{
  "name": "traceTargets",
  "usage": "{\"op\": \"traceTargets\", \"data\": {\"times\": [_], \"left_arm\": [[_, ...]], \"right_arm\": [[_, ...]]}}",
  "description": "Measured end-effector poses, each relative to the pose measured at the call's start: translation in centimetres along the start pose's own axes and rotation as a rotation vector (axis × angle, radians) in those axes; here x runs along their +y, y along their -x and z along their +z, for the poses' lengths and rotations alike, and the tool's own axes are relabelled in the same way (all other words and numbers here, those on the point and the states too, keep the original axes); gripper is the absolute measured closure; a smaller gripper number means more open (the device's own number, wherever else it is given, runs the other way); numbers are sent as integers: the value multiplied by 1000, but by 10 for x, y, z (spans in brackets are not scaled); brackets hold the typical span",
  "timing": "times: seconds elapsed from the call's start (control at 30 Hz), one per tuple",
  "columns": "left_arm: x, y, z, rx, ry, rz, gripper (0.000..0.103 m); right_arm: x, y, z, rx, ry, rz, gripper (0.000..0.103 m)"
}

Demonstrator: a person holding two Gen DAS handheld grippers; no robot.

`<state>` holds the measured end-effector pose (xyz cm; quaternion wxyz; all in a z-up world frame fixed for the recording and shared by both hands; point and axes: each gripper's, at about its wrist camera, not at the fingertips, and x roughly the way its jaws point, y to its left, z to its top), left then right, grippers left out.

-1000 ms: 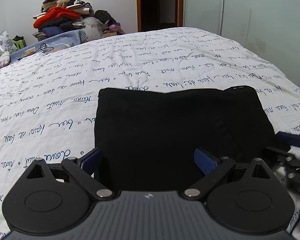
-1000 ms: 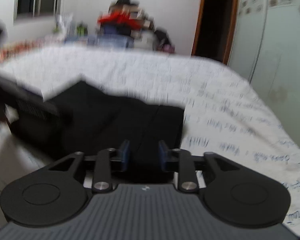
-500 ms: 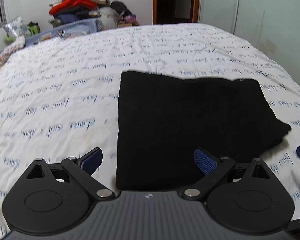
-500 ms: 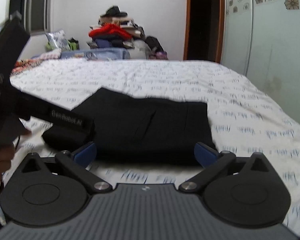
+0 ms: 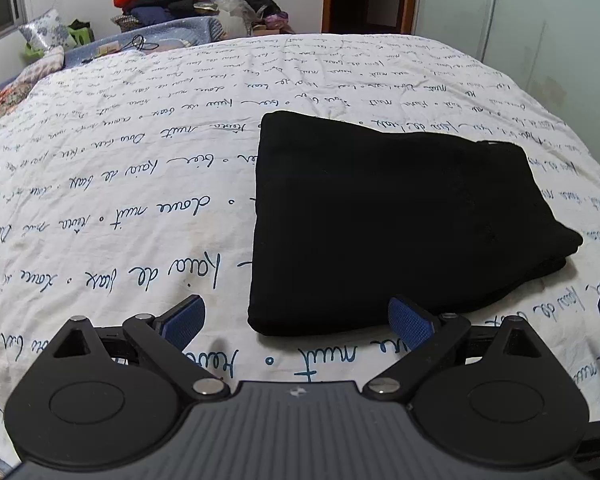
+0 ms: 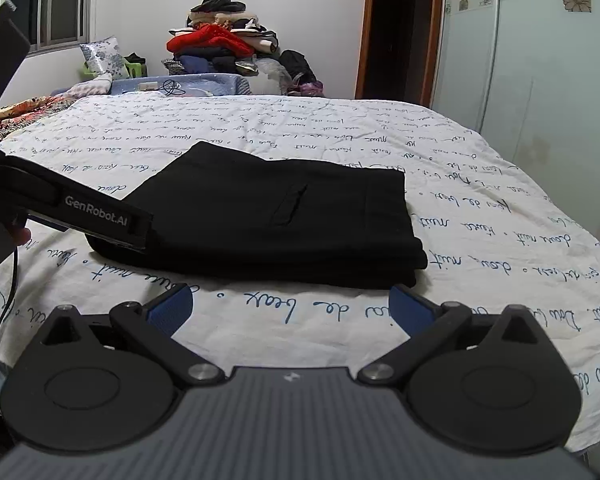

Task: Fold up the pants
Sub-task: 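Open the right gripper and pull both grippers back from the folded pants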

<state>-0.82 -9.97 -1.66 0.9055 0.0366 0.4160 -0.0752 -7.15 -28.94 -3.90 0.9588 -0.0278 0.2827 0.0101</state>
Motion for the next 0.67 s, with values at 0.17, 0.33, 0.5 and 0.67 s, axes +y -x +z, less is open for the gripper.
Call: {"op": "traceTargets", "data": {"times": [0.17,0.33,0.5,0.67], "left_arm": [[-1,-2,0,6,-4,1,4],[-1,-3,0,13,-6,4,4],[-3,-3,-1,10,-20,9,4],[-3,-3,-1,12,-19,7,4]], "right_arm": [[1,-1,0,7,3,5,0],[3,-2,-1,8,11,6,0],[3,-3,-2,14,14,7,0],[3,-4,-2,15,21,4,0]]}}
